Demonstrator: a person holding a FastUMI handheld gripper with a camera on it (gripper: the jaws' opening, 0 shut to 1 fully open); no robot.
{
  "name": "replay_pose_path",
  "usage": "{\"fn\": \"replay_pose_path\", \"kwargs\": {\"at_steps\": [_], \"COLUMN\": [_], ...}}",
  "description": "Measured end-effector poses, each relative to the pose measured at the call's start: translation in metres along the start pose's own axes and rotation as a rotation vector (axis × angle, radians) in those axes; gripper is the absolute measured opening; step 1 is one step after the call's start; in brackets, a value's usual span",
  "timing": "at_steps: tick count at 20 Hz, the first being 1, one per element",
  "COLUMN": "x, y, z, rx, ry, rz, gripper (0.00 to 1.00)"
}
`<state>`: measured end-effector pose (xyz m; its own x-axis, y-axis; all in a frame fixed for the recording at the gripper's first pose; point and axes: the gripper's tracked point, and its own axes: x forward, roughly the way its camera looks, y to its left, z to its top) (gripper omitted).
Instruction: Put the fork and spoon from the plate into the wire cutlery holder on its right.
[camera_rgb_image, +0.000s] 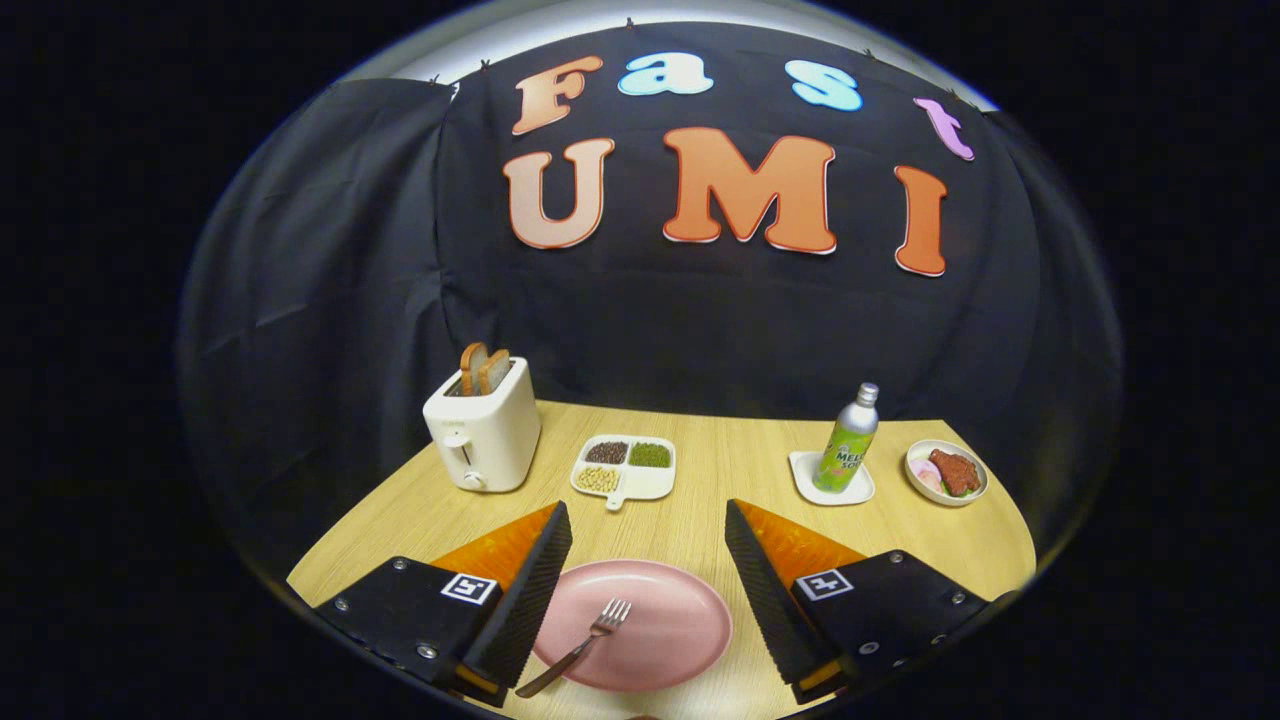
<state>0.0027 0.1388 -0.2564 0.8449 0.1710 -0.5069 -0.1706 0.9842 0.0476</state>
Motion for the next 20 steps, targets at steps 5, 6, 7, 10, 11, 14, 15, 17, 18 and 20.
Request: {"fn": "replay_pose_path", "kwargs": {"at_steps": [5,6,7,10,11,14,15,17,18,20], "x": [0.015,0.018,0.018,0.020,0.020,0.020,0.020,0.017,0.017,0.014], "y": [0.014,0.020,0.024,0.034,0.037,0.044,0.043,0.041,0.042,0.040], "z": [-0.073,-0.089,-0.103,-0.139,-0.147,-0.169,-0.175,-0.188,-0.195,-0.206], "rx": [-0.002,0.002,0.002,0.001,0.006,0.012,0.006,0.006,0.017,0.028], "ry": [0.259,0.311,0.365,0.486,0.516,0.592,0.613,0.658,0.682,0.727], "rz": [0.020,0.028,0.033,0.042,0.038,0.034,0.026,0.011,0.011,0.009], "gripper": [0.93,0.93,0.93,0.88,0.86,0.77,0.74,0.70,0.65,0.59]}}
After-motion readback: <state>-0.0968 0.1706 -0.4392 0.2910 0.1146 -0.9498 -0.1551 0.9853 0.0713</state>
